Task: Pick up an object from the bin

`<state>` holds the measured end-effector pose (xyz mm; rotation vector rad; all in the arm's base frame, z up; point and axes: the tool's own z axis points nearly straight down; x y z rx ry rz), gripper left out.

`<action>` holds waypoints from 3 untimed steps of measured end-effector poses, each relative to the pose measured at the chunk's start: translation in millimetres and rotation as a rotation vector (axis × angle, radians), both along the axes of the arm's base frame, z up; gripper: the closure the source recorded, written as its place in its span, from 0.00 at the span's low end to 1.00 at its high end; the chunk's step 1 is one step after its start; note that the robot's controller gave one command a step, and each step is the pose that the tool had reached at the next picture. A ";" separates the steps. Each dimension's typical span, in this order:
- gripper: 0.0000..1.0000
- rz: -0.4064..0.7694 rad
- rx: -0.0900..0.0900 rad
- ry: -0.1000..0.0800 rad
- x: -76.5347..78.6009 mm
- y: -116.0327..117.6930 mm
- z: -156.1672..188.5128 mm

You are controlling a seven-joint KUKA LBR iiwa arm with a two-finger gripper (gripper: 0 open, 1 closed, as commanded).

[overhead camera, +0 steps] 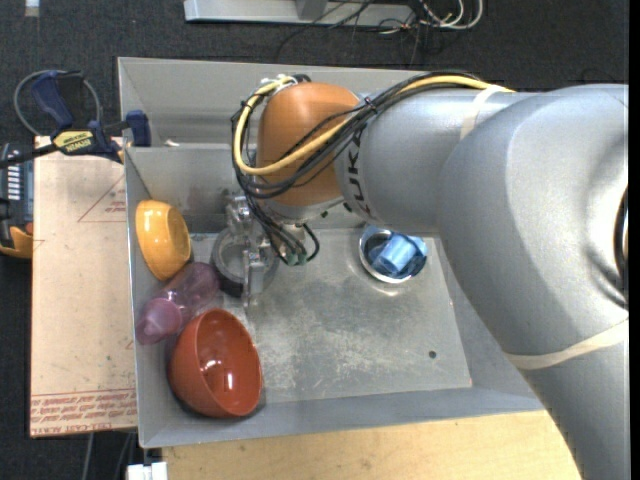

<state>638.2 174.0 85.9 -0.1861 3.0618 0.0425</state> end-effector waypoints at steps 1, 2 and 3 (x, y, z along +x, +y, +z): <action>1.00 0.000 0.000 0.000 0.1 0.0 0.2; 1.00 -0.001 0.000 0.003 -0.1 -0.1 6.0; 1.00 -0.001 0.001 0.005 -0.2 0.2 10.1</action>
Offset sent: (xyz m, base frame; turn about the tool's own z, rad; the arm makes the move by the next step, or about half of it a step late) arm 0.0000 0.0000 0.0079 0.0002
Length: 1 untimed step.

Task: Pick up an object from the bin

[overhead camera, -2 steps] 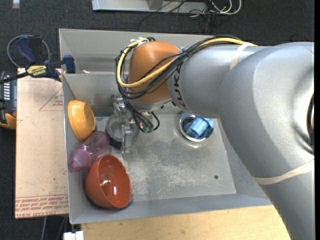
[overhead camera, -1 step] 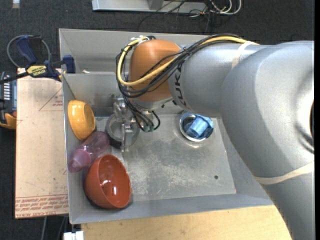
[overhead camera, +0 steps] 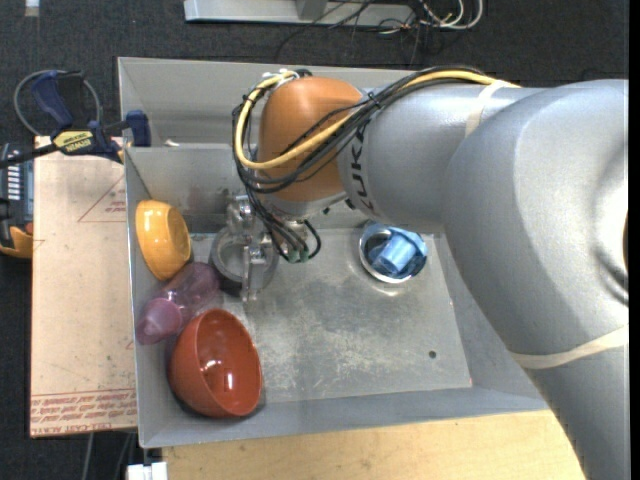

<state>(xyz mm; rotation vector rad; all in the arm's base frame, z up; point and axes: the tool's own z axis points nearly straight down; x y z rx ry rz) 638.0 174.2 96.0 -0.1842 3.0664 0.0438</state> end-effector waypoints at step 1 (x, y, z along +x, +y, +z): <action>1.00 0.002 -0.004 0.020 -5.8 0.0 31.3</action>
Offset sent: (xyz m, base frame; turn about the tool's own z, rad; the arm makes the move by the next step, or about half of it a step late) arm -0.0071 -0.0002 0.0361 -0.0014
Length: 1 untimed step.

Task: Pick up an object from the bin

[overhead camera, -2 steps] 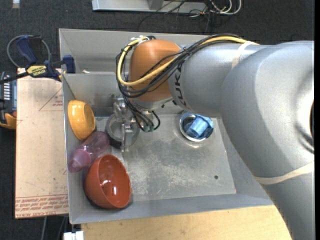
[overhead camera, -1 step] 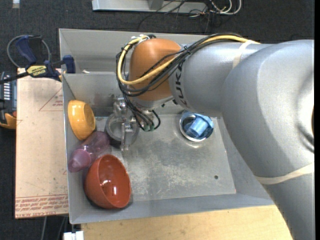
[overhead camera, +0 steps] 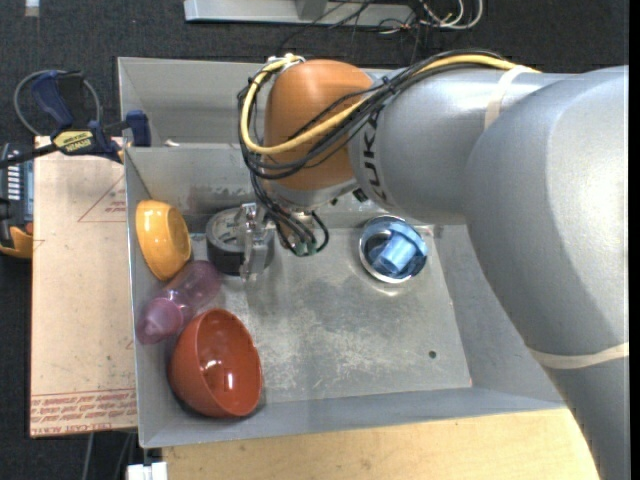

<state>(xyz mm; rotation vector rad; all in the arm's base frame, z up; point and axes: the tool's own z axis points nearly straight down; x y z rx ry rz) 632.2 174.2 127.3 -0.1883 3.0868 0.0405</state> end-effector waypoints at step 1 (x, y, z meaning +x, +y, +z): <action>1.00 0.000 0.002 -0.018 4.4 0.1 38.6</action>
Offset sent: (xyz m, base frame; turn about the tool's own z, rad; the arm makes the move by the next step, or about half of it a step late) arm 0.0039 0.0002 0.0351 -0.0001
